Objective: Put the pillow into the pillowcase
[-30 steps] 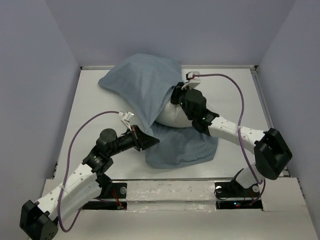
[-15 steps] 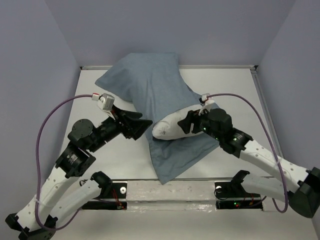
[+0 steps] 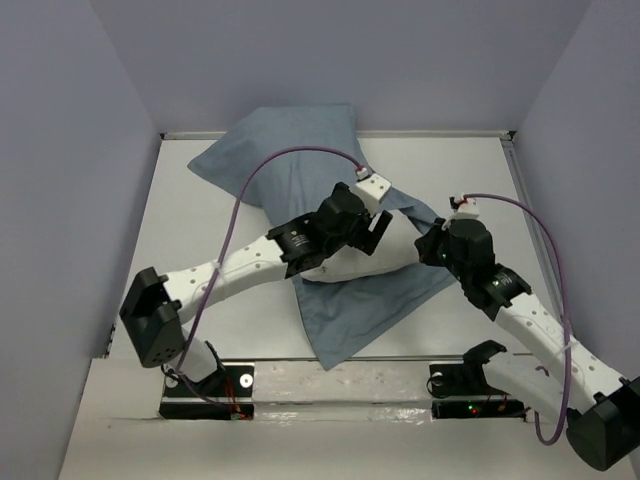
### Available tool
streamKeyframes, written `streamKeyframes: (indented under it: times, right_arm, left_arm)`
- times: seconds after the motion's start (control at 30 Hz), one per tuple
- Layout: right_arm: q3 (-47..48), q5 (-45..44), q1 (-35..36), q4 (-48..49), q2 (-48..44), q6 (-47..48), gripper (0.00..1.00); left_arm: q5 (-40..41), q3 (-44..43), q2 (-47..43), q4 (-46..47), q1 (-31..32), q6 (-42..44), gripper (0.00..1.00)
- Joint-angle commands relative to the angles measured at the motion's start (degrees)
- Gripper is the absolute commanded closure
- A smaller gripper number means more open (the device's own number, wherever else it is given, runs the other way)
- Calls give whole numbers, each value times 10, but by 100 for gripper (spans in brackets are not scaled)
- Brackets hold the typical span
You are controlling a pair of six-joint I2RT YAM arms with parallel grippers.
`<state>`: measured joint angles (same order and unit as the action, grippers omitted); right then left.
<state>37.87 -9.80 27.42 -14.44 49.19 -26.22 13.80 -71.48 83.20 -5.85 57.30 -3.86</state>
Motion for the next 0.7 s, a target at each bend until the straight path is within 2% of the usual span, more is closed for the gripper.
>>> streamKeyframes:
  times: [0.0,0.07,0.13,0.2,0.3,0.37,0.47,0.57,0.67]
  right_arm:
    - [-6,-1,-39,-1,-13,1,66]
    - [-9,28,-65,-1,6,5,43]
    - [-21,41,-82,8,14,-8,30]
    - [-33,64,-119,25,11,-14,29]
    - [-45,104,-181,49,8,-25,35]
    - [-55,154,-219,61,13,-30,37]
    - [-63,222,-233,90,33,-32,37]
    - [-72,210,-239,101,32,-38,36]
    - [-61,218,-256,103,33,-38,36]
  left_arm:
    - [12,-78,37,17,11,116,11]
    - [7,-95,69,15,17,140,9]
    - [4,-136,106,4,32,162,6]
    - [3,-167,135,-20,40,185,5]
    - [5,-237,202,-70,46,220,4]
    - [-17,-243,216,-78,47,229,3]
    - [-38,-243,239,-86,47,241,3]
    - [-53,-243,258,-103,48,251,3]
    - [-27,-244,278,-104,55,268,3]
